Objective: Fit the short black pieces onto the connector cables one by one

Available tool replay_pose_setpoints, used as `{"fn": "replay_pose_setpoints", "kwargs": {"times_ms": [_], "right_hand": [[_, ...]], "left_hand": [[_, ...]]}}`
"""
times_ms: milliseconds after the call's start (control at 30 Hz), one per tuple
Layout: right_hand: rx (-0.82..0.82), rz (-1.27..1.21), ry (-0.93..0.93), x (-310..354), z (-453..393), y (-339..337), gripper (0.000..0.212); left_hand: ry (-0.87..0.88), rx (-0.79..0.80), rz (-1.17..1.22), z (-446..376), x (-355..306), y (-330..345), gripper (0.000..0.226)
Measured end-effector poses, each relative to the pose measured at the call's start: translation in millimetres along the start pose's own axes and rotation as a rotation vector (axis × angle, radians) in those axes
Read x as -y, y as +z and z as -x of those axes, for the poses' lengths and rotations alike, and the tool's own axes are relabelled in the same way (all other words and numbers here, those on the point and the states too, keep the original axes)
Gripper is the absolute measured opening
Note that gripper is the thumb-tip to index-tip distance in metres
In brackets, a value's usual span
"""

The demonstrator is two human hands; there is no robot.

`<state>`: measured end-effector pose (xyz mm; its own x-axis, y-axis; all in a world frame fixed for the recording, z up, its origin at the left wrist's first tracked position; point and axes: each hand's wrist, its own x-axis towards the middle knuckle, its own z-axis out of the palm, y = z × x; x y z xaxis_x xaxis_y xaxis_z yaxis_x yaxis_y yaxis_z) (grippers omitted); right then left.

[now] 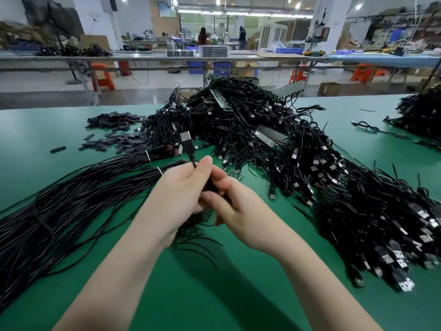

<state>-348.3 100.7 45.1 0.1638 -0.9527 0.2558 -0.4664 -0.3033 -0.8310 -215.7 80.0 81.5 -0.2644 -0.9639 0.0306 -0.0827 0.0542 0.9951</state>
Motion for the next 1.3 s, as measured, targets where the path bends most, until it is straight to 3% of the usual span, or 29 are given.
{"fn": "replay_pose_setpoints", "kwargs": {"times_ms": [100,200,267,367,433,500,700,833,967,1167,1300], "right_hand": [[-0.076,0.235,0.104,-14,-4,2,0.016],[-0.033,0.320,0.343,-40,-8,-2,0.029],[0.111,0.295,0.415,-54,-6,-4,0.030],[0.353,0.013,0.469,-61,2,-6,0.030],[0.523,-0.194,0.547,-61,8,-10,0.028],[0.623,-0.196,0.573,-61,11,-15,0.027],[0.662,-0.174,0.580,-61,12,-21,0.030],[0.673,-0.170,0.588,-64,14,-26,0.031],[0.714,-0.162,0.581,-65,13,-26,0.032],[0.695,-0.159,0.533,-63,9,-24,0.035],[0.712,-0.182,0.514,-64,9,-24,0.037]], "left_hand": [[0.071,-0.155,-0.446,-6,12,-9,0.050],[0.400,-0.360,-0.969,-8,27,-17,0.046],[0.612,-0.186,-1.262,-15,48,-15,0.052],[0.756,0.175,-1.627,-17,71,-7,0.069],[0.859,0.241,-1.589,-15,74,-6,0.063],[0.946,0.274,-1.484,-15,81,-8,0.049],[0.890,0.234,-1.591,-8,97,3,0.034],[0.893,0.134,-1.534,-2,107,10,0.050],[0.916,0.143,-1.598,3,113,11,0.039],[0.666,0.357,-1.541,6,97,0,0.033],[0.585,0.379,-1.389,10,91,-7,0.038]]}}
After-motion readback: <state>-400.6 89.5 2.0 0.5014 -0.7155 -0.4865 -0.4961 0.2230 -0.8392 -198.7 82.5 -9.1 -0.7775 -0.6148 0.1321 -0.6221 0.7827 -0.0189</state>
